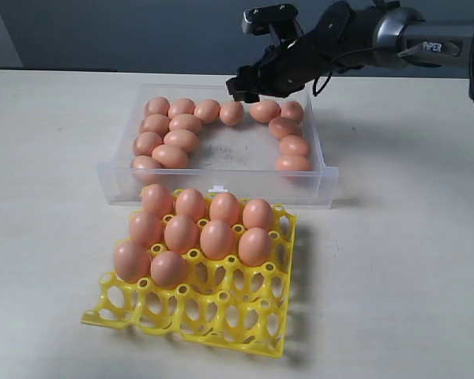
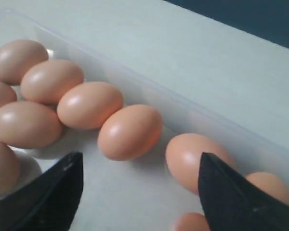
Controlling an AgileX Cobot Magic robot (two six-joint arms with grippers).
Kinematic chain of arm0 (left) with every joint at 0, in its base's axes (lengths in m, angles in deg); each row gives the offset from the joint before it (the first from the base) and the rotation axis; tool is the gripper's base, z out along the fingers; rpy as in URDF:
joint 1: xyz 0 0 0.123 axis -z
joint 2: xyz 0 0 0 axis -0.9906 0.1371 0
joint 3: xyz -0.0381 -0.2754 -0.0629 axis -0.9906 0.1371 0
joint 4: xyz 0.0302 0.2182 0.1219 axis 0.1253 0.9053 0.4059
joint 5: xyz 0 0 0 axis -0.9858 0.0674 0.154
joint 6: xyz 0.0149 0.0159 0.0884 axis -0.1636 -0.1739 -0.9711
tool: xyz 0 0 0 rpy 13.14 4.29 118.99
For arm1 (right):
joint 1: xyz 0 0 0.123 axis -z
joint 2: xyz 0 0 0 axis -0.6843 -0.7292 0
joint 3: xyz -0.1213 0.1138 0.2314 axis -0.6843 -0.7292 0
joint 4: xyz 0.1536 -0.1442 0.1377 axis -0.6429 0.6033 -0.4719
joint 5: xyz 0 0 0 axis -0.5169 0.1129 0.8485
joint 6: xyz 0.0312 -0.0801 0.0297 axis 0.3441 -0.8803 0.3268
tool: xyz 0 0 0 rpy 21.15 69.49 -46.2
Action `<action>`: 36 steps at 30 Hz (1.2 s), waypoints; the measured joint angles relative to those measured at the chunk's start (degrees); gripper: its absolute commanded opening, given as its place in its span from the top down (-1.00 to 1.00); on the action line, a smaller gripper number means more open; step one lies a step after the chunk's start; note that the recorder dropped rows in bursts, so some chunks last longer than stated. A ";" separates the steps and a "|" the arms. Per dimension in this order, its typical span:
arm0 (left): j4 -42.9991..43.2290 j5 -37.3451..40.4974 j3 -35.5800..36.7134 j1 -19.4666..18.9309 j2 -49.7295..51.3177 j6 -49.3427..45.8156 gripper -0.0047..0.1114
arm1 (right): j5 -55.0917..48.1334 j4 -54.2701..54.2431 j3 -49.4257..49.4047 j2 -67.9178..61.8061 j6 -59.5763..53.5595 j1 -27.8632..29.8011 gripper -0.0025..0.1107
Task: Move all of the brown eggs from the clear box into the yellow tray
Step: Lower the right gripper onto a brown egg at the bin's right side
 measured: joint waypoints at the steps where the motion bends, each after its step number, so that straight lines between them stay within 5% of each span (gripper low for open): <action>1: 0.00 0.00 0.00 0.00 0.00 0.00 0.91 | -2.28 4.33 1.37 0.01 3.52 0.00 -0.19; 7: 0.00 0.00 0.00 0.00 0.00 0.00 0.91 | -16.05 24.14 5.81 -0.71 17.71 0.47 -0.19; 23: 0.00 0.00 0.00 0.00 0.00 0.00 0.91 | -16.46 25.74 6.26 -4.76 19.29 0.04 -0.15; 31: 0.00 0.00 0.00 0.00 0.00 0.00 0.91 | -16.08 25.78 6.51 -5.88 19.34 0.04 0.36; 36: 0.00 0.00 0.00 0.00 0.00 0.00 0.91 | -16.08 25.66 6.59 -5.88 19.44 0.04 0.95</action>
